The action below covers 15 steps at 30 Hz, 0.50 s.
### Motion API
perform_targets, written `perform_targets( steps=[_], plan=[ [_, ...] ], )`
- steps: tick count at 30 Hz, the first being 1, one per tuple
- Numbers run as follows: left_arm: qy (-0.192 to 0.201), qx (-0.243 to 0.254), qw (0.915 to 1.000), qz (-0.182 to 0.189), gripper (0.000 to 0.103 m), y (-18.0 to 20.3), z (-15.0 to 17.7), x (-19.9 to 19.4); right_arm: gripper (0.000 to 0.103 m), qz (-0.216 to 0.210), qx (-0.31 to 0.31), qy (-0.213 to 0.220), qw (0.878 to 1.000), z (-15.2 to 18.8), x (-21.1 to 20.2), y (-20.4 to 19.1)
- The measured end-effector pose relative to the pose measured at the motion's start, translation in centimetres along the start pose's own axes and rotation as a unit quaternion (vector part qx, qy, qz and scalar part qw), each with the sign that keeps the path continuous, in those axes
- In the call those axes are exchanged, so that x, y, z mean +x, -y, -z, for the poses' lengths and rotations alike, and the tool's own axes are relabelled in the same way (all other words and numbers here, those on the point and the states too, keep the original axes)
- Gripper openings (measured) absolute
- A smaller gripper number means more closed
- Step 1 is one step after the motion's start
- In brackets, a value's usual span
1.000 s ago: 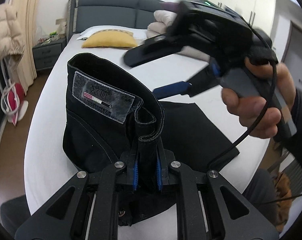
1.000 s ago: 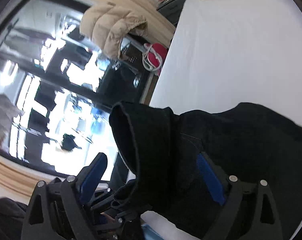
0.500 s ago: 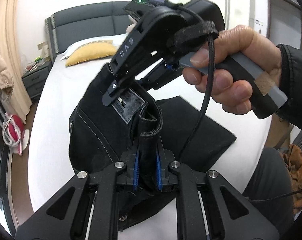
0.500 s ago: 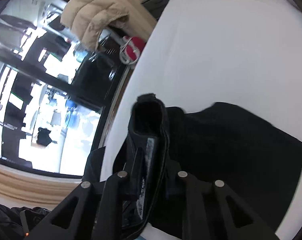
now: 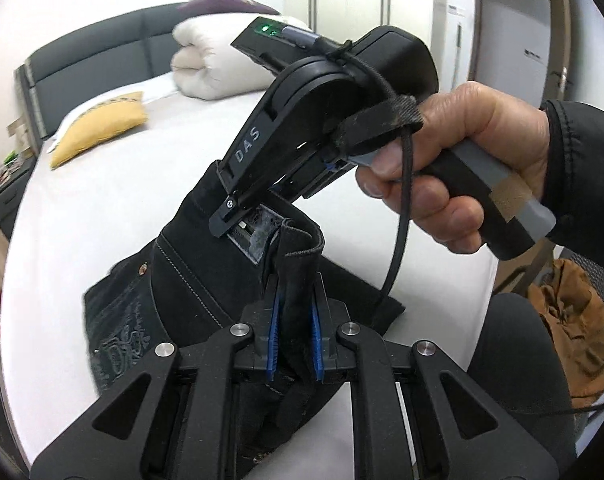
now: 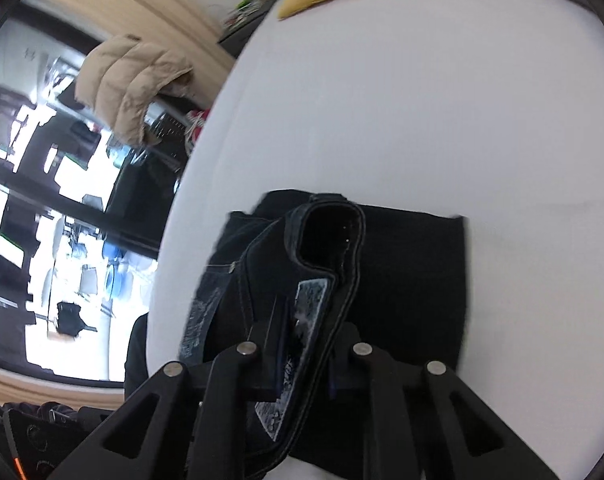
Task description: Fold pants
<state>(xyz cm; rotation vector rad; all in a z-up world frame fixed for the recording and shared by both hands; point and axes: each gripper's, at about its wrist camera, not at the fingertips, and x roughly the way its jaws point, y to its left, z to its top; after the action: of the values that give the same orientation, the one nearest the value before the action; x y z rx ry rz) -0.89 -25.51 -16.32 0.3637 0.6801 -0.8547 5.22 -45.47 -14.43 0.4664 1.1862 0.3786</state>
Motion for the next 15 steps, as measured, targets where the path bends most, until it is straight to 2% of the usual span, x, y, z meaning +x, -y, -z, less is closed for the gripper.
perform_targets(
  steps=[5,13,15],
  plan=[
    [-0.023,0.018,0.9996,0.007,0.011,2.7,-1.7,4.8,0.016,-0.013,0.028,0.009,0.999,0.4,0.4,4.4],
    [-0.071,0.038,0.9967,0.004,0.012,4.6,-1.1,9.6,0.017,-0.067,0.037,0.018,0.997,1.1,2.4,8.6],
    [-0.091,0.042,0.9949,0.009,0.017,5.3,-1.0,10.8,0.019,-0.079,0.053,0.012,0.995,1.5,3.2,9.8]
  ],
)
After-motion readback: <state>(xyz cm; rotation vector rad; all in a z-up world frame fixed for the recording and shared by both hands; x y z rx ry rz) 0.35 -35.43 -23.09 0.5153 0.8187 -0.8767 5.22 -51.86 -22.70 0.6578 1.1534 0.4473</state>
